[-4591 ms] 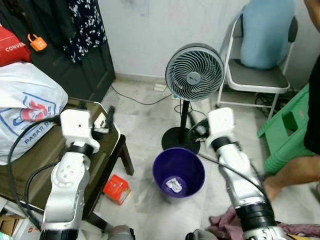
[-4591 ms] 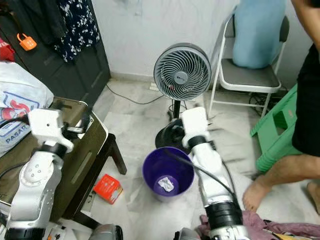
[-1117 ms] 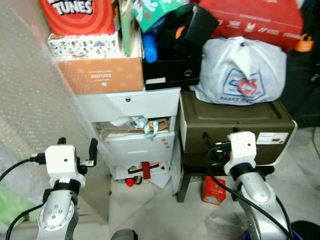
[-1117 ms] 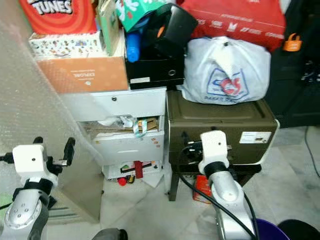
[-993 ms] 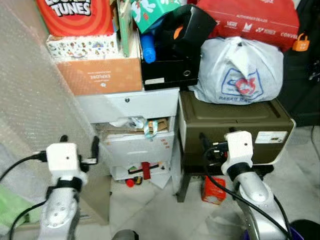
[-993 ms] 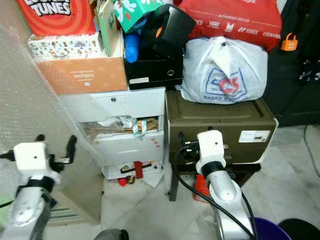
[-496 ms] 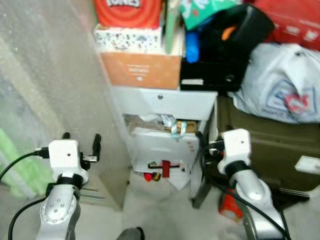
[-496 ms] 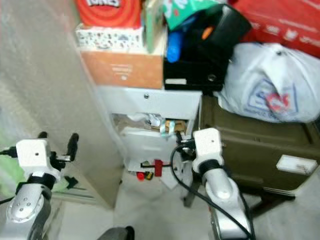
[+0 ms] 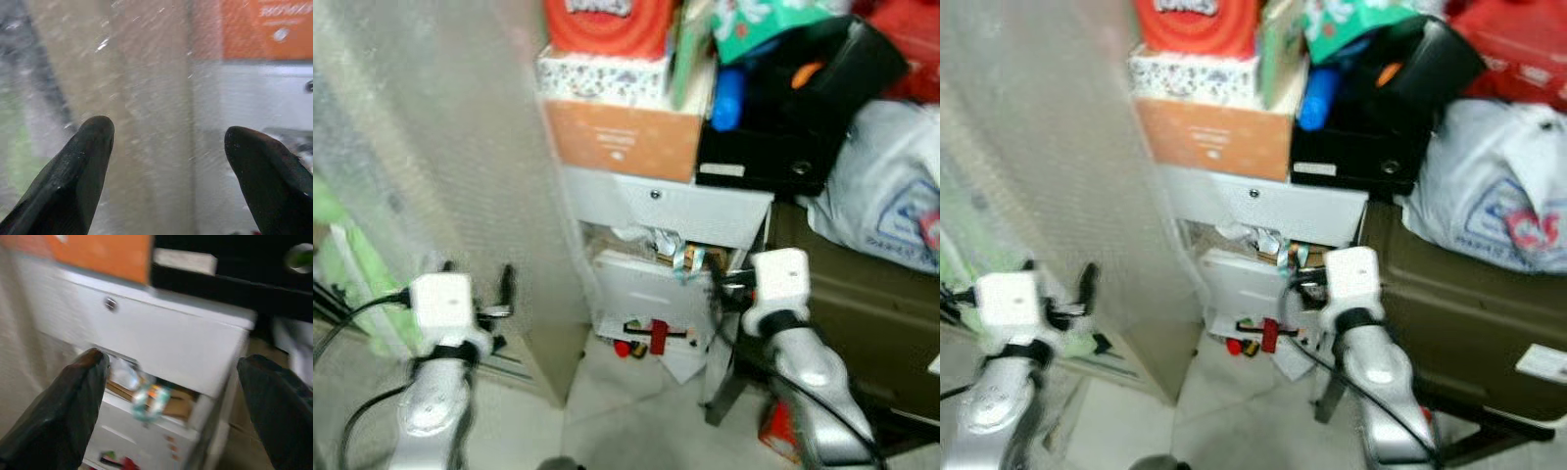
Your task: Clean up the room
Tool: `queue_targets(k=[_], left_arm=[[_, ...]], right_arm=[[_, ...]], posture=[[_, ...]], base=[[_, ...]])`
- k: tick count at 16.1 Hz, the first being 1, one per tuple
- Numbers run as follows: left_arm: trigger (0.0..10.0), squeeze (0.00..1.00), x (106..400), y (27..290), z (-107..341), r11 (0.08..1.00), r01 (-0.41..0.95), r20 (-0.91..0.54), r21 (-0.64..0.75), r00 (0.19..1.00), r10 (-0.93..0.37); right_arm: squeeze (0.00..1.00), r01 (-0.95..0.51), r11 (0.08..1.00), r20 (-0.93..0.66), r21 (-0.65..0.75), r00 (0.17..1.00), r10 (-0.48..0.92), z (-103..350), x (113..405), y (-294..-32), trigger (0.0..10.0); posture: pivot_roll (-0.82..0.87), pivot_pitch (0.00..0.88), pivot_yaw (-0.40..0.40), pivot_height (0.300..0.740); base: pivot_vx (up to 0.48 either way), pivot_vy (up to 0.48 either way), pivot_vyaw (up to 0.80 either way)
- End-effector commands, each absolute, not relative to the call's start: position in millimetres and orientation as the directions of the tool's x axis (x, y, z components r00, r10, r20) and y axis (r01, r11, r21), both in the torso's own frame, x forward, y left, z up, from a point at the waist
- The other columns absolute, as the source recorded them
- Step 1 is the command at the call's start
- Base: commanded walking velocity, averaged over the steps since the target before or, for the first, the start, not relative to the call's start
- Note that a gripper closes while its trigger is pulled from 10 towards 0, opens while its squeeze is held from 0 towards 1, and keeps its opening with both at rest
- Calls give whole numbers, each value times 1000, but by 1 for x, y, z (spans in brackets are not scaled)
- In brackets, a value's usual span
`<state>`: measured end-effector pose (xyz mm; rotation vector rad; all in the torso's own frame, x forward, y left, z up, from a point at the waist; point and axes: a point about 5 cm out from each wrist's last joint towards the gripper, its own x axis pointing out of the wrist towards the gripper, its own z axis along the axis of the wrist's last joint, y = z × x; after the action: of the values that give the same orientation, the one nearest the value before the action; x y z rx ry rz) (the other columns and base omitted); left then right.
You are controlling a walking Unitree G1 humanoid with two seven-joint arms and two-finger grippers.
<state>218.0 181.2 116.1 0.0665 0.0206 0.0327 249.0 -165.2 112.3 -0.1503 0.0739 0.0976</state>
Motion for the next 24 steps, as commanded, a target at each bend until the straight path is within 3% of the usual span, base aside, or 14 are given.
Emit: queue_targets(k=[1,3,24], left_arm=[[10000,0,217,188,115,996,-48,-30,80,998,51],[10000,0,218,187,116,996,-49,-25,80,998,51],[10000,0,231,181,123,996,-70,30,57,997,69]], right_arm=[[0,-108,986,-76,-125,992,99,113,251,-161,10000],[0,-104,985,-82,-136,992,94,113,252,-160,10000],[0,-131,979,-42,-154,991,126,115,270,-153,10000]], posture=[[14,25,22,740],[15,25,23,740],[24,4,8,740]], base=[[0,0,0],[0,0,0],[0,0,800]])
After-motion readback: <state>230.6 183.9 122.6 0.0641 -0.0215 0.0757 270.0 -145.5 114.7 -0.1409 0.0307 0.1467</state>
